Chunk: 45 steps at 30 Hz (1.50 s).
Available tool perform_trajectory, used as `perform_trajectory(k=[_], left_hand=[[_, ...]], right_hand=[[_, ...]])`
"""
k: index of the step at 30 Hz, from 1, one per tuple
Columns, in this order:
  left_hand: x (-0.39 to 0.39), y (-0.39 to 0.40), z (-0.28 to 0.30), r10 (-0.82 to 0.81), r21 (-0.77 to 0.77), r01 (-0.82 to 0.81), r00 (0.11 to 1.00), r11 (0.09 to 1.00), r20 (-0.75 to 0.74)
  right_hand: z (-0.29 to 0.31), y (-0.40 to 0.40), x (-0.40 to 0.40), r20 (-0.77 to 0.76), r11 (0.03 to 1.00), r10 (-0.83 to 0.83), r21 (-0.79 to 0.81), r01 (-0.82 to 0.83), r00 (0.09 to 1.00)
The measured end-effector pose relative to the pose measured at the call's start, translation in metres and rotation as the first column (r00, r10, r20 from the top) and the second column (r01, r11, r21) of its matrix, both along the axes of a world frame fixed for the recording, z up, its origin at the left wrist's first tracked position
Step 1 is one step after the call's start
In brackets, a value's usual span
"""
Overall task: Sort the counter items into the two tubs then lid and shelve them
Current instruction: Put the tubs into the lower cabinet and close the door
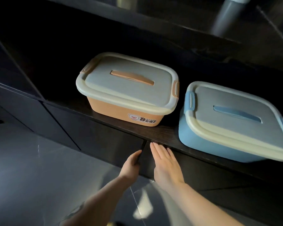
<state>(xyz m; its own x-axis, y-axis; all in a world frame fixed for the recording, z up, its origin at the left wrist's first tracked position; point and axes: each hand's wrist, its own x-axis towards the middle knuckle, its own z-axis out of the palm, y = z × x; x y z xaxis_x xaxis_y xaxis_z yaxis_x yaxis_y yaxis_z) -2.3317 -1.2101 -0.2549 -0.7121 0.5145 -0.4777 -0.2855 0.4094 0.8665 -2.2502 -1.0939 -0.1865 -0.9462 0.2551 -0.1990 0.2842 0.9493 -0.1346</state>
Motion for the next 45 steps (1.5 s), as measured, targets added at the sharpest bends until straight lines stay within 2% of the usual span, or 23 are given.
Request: perform_trajectory(k=[2, 7, 11, 15, 19, 22, 26, 36, 42, 45], left_hand=[[-0.003, 0.001, -0.005, -0.011, 0.021, 0.011, 1.0, 1.0, 0.007], [-0.006, 0.003, -0.01, 0.058, 0.096, -0.063, 0.997, 0.993, 0.06], [0.008, -0.003, -0.012, 0.128, 0.199, -0.175, 0.965, 0.964, 0.229], [0.04, -0.016, -0.016, 0.174, 0.183, -0.243, 0.93, 0.953, 0.324], [0.073, -0.036, -0.015, 0.189, 0.136, -0.247, 0.922, 0.959, 0.338], [0.104, -0.061, -0.007, 0.142, 0.118, -0.192, 0.93, 0.974, 0.34], [0.167, -0.09, -0.001, 0.061, 0.065, -0.09, 0.932, 0.994, 0.358], [0.314, -0.1, 0.014, -0.077, 0.04, 0.067, 0.928, 0.997, 0.365], [0.371, -0.071, 0.025, -0.288, 0.1, 0.273, 0.847, 0.957, 0.448], [0.388, -0.05, 0.037, -0.377, 0.078, 0.38, 0.832, 0.922, 0.406]], right_hand=[[-0.007, -0.007, 0.002, 0.006, 0.998, -0.059, 0.034, 0.058, 0.998], [-0.016, -0.014, -0.002, -0.111, 0.991, -0.121, 0.042, 0.126, 0.986], [-0.014, -0.023, 0.011, -0.194, 0.99, -0.136, 0.016, 0.142, 0.972], [-0.014, -0.038, 0.031, -0.243, 0.99, -0.144, -0.032, 0.14, 0.959], [-0.009, -0.054, 0.057, -0.298, 0.984, -0.168, -0.104, 0.143, 0.94], [-0.006, -0.066, 0.088, -0.306, 0.967, -0.207, -0.208, 0.147, 0.929], [-0.004, -0.08, 0.138, -0.235, 0.935, -0.265, -0.3, 0.19, 0.935], [0.008, -0.074, 0.283, -0.148, 0.965, -0.105, -0.255, 0.065, 0.983], [0.02, -0.045, 0.36, -0.071, 0.981, -0.038, -0.191, 0.023, 0.997], [0.022, -0.025, 0.392, -0.047, 0.984, -0.036, -0.175, 0.027, 0.998]])
